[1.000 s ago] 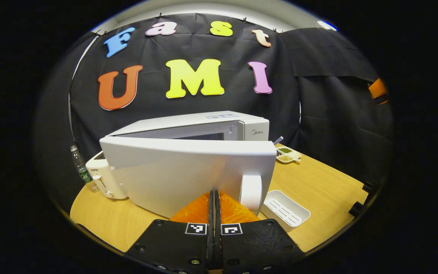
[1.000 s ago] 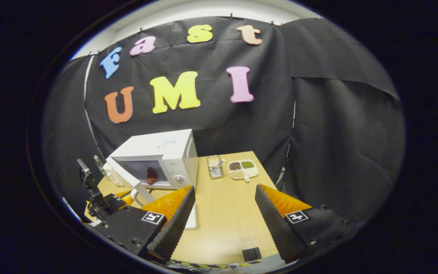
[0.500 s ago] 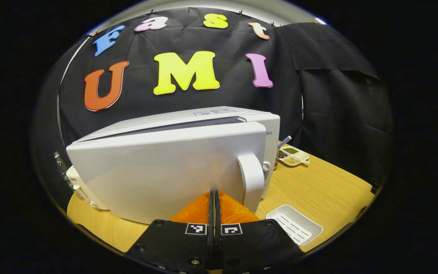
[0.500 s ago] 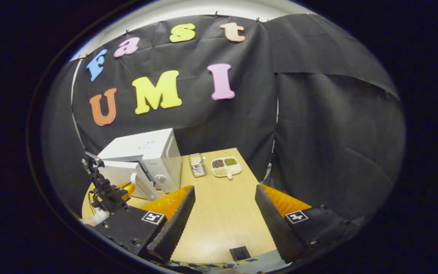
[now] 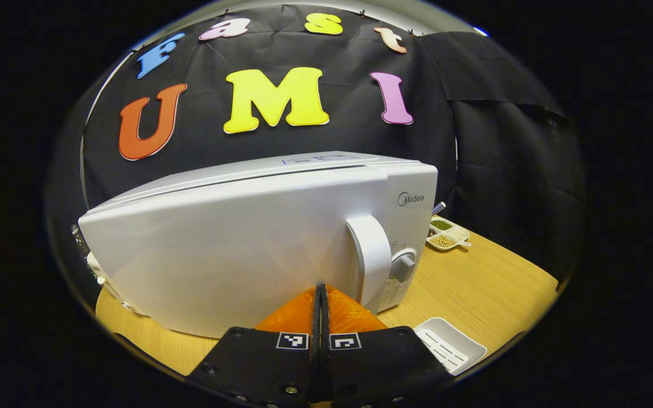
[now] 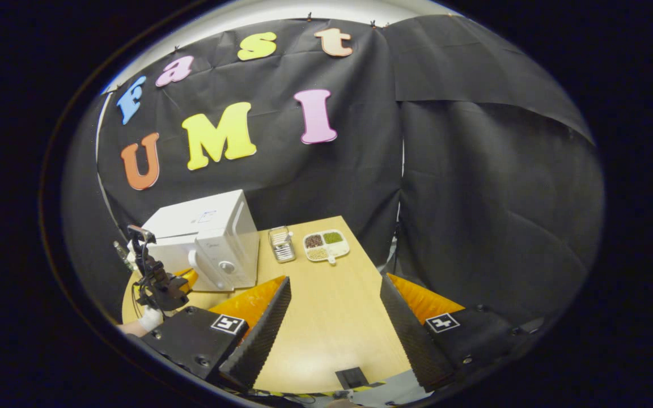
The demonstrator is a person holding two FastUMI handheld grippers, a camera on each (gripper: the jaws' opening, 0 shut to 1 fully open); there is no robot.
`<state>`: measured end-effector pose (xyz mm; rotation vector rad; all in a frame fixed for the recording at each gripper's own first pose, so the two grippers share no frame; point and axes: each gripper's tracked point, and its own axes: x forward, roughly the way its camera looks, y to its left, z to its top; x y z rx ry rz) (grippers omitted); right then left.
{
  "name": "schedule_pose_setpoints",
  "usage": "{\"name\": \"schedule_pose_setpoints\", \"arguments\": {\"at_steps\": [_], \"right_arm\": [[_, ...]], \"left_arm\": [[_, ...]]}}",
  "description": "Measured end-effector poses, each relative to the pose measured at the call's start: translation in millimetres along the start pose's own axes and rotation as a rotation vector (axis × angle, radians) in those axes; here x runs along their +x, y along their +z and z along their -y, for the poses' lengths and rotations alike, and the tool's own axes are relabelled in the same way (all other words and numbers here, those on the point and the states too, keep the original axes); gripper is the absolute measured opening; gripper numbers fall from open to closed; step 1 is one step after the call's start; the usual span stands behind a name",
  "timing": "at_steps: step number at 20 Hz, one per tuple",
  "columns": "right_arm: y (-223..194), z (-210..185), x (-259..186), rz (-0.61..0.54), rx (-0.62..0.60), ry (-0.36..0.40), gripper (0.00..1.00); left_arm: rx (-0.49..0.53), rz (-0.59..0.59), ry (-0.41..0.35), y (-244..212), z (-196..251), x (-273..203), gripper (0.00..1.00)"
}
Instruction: Open the microwave oven with the left hand, put the food in, and close the microwave oven.
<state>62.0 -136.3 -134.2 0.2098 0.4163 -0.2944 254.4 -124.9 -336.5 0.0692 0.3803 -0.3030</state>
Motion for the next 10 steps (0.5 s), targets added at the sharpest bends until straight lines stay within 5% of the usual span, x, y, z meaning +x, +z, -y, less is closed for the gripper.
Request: {"name": "schedule_pose_setpoints", "arguments": {"at_steps": [10], "right_arm": [[3.8,-18.1,16.3,-0.016,-0.038,0.062,1.0]], "left_arm": [[-0.057,-0.035,0.068,-7.0,-6.6,-1.3,0.0]]}}
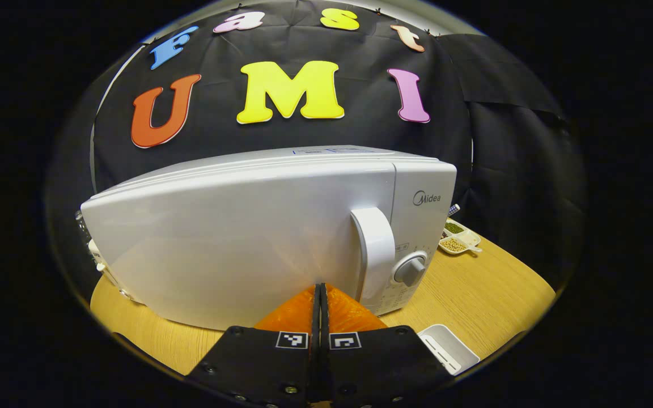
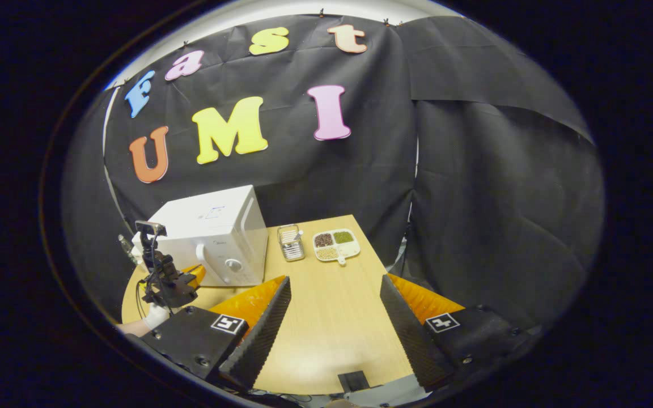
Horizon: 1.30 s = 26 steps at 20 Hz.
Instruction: Open the microwave oven with the left hand, put the food in, and close the microwave oven.
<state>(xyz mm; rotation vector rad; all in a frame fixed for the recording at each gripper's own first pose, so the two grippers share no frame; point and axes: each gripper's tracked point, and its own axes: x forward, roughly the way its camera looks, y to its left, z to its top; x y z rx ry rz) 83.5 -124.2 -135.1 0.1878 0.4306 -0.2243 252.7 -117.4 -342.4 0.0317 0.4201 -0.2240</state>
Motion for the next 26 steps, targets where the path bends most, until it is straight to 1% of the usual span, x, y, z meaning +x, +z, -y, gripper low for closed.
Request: {"name": "schedule_pose_setpoints", "arguments": {"at_steps": [1,4,5,6,7,9,10,11,12,13,14,15,16,19,23,24,25,26], "right_arm": [[0.3,-1.5,0.5,0.001,-0.002,0.006,1.0],[-1.2,-6.2,1.3,0.004,0.001,0.018,1.0],[-3.7,-7.9,1.0,0.002,0.001,0.021,1.0],[-5.8,-9.6,0.3,0.001,-0.003,0.021,1.0],[-9.1,-11.0,0.5,-0.002,-0.009,0.02,1.0],[-17.2,-17.4,-2.0,-0.01,-0.022,0.025,1.0],[-20.6,-20.4,-3.6,-0.01,-0.036,0.025,1.0],[-24.6,-22.7,-4.8,-0.01,-0.052,0.023,1.0],[-28.5,-26.7,-6.2,-0.008,-0.068,0.025,1.0],[-32.3,-31.4,-7.9,-0.006,-0.082,0.024,1.0],[-35.9,-37.0,-9.9,-0.004,-0.097,0.029,1.0],[-40.4,-46.0,-12.5,-0.002,-0.111,0.035,1.0],[-45.6,-56.0,-15.3,-0.004,-0.121,0.048,1.0],[-58.4,-96.3,-23.1,0.01,-0.155,0.102,1.0],[-69.6,-160.2,-33.3,0.031,-0.149,0.205,1.0],[-70.2,-175.1,-37.6,0.038,-0.147,0.228,0.92],[-68.1,-188.6,-42.2,0.048,-0.145,0.248,0.92],[-64.7,-200.8,-47.2,0.063,-0.144,0.266,1.0]], "left_arm": [[0.005,0.001,0.004,-1.3,-2.6,-5.2,0.0],[0.039,-0.014,0.051,-12.0,-17.6,-24.4,0.0],[0.046,-0.024,0.042,-19.4,-18.8,-27.1,0.0],[0.038,-0.037,0.006,-25.2,-12.0,-35.8,0.21],[0.026,-0.045,-0.009,-33.3,-9.0,-42.4,0.19],[0.041,-0.065,0.014,-46.8,-16.6,-54.5,0.83],[0.044,-0.074,0.02,-51.3,-18.9,-61.8,0.94],[0.037,-0.076,0.028,-54.5,-19.7,-71.4,0.84],[0.022,-0.074,0.029,-53.5,-19.9,-82.2,0.96],[0.008,-0.059,0.031,-48.2,-20.2,-94.5,0.87],[-0.002,-0.044,0.038,-41.1,-23.5,-108.2,0.89],[-0.011,-0.023,0.045,-32.1,-28.4,-123.7,0.88],[-0.025,-0.004,0.057,-22.9,-32.4,-140.9,0.96],[-0.084,0.043,0.1,6.2,-48.3,-200.3,0.97],[-0.111,0.117,0.191,46.5,-84.1,-272.2,0.96],[-0.112,0.136,0.204,56.3,-91.1,-287.8,0.96],[-0.109,0.154,0.217,65.8,-99.1,-301.4,0.96],[-0.105,0.173,0.23,74.6,-106.7,-313.1,0.96]]}}
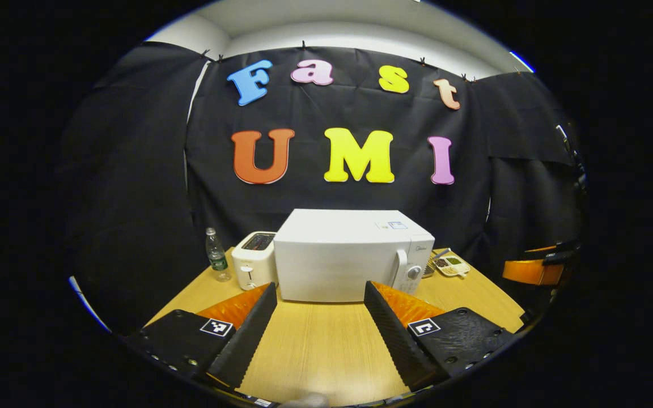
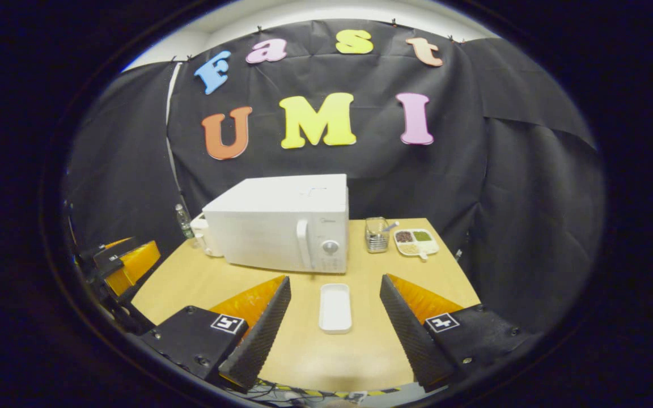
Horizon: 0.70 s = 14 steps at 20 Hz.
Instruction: Open the microwave oven with the left hand, put the food in, and close the microwave oven.
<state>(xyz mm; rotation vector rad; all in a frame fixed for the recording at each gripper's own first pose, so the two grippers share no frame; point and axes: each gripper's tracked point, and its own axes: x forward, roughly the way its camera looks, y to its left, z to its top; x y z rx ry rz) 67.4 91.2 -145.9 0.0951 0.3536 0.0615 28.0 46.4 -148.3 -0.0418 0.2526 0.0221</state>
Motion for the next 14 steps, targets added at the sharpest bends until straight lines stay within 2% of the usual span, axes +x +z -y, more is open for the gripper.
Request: {"name": "schedule_pose_setpoints", "arguments": {"at_steps": [1,2,6,7,11,12,14], "right_arm": [[6.4,-10.0,-1.8,0.019,-0.005,0.009,0.91],[12.8,-17.9,-4.7,0.04,-0.009,0.015,1.0],[43.4,-44.0,-19.7,0.122,-0.013,0.042,1.0],[50.7,-45.8,-23.4,0.142,-0.014,0.038,0.91],[77.3,-50.7,-38.6,0.215,-0.019,0.033,0.91],[81.6,-49.7,-42.1,0.228,-0.02,0.031,1.0],[87.6,-47.1,-47.4,0.244,-0.016,0.022,1.0]], "left_arm": [[0.0,0.023,0.009,11.7,-8.5,-8.1,0.96],[-0.001,0.044,0.017,23.2,-16.9,-16.4,0.96],[0.026,0.08,0.041,48.5,-39.1,-30.5,0.95],[0.024,0.086,0.044,53.7,-41.5,-32.7,0.95],[0.029,0.113,0.032,72.6,-43.4,-35.3,0.95],[0.036,0.121,0.028,77.0,-42.8,-35.0,0.95],[0.042,0.132,0.016,83.2,-38.5,-33.7,0.95]]}}
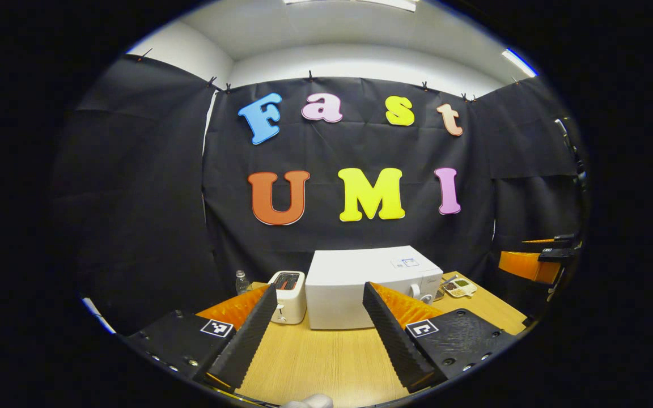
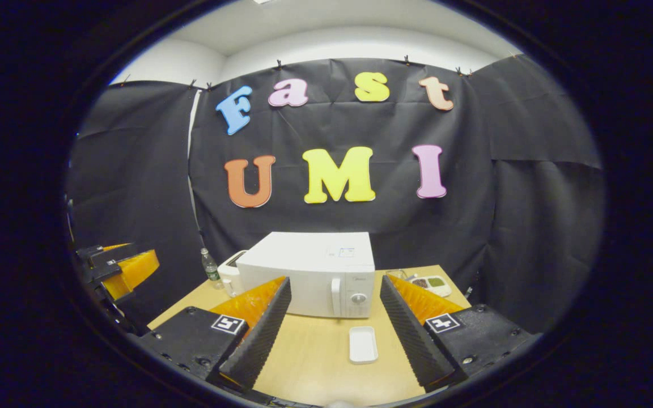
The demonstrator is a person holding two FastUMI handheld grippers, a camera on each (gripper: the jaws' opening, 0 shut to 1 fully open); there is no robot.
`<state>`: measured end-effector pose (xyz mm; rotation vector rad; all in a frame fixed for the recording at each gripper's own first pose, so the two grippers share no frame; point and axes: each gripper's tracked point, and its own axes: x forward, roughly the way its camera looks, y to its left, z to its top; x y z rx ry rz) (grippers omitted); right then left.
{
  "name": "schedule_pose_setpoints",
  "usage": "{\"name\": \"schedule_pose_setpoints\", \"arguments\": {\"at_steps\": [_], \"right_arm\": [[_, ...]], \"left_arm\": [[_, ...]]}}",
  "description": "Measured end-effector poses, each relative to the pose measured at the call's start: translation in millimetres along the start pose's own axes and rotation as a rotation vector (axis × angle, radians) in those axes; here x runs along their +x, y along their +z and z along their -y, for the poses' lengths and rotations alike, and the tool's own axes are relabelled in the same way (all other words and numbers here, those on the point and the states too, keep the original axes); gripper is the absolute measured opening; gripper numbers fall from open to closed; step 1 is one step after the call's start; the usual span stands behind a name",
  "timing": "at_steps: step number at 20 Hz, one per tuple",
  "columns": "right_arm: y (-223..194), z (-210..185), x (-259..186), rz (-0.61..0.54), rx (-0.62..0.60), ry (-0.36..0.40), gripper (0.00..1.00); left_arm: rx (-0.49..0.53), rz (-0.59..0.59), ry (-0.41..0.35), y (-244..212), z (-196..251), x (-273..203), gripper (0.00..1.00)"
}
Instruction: Open the microwave oven with the left hand, put the food in, and close the microwave oven.
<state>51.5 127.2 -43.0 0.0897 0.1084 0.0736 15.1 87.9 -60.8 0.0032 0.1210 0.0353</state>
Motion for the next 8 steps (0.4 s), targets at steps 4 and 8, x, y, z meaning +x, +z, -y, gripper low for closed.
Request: {"name": "schedule_pose_setpoints", "arguments": {"at_steps": [4,8], "right_arm": [[7.2,7.2,-5.2,0.009,0.015,-0.015,1.0],[14.5,10.7,-12.5,0.019,0.008,-0.027,1.0]], "left_arm": [[0.011,0.016,-0.024,9.2,8.5,0.6,0.95],[-0.002,0.024,-0.042,16.7,14.1,1.8,0.95]]}}
